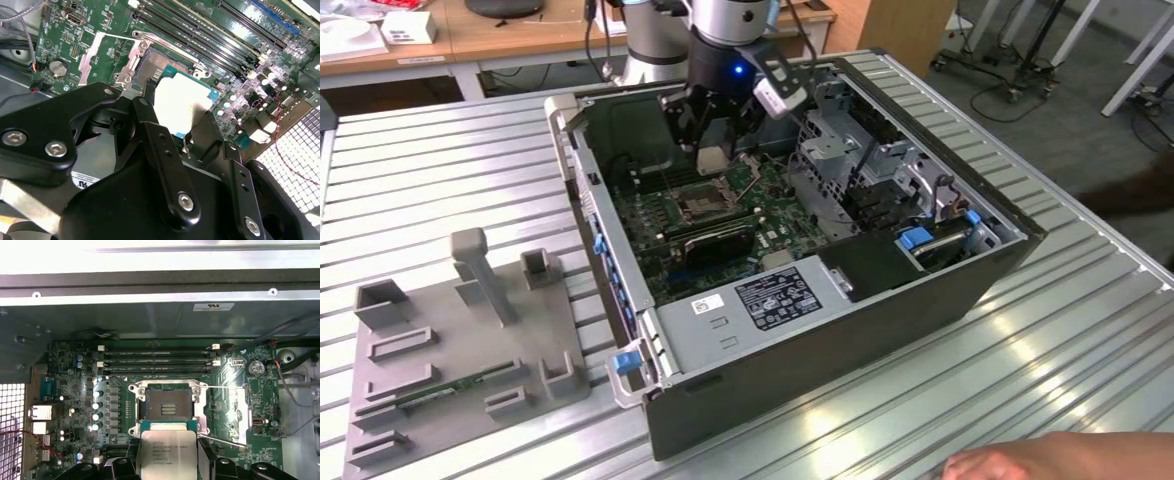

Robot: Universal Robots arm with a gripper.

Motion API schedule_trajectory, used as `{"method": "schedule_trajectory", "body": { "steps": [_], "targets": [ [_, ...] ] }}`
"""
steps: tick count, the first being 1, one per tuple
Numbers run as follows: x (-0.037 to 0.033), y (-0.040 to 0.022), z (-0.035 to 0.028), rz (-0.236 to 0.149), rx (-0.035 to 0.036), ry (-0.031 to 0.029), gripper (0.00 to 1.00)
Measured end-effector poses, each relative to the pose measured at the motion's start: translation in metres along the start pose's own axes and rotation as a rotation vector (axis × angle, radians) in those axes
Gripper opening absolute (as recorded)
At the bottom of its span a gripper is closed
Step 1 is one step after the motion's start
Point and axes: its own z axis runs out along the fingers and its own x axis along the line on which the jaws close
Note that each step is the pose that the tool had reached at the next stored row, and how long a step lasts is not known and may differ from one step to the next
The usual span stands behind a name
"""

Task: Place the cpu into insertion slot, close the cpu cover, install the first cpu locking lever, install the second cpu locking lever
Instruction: 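Place the cpu into insertion slot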

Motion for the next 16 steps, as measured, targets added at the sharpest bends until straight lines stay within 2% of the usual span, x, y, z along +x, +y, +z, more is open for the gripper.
{"method": "schedule_trajectory", "body": {
  "steps": [4, 10, 16],
  "targets": [
    [0.0022, -0.0003, 0.0024, 0.0, 0.0, 0.0001, 0.54],
    [0.0023, -0.0011, 0.0099, 0.0, -0.0001, 0.0, 0.54],
    [0.0024, -0.0011, 0.0105, 0.0, 0.0001, 0.0001, 0.54]
  ]
}}
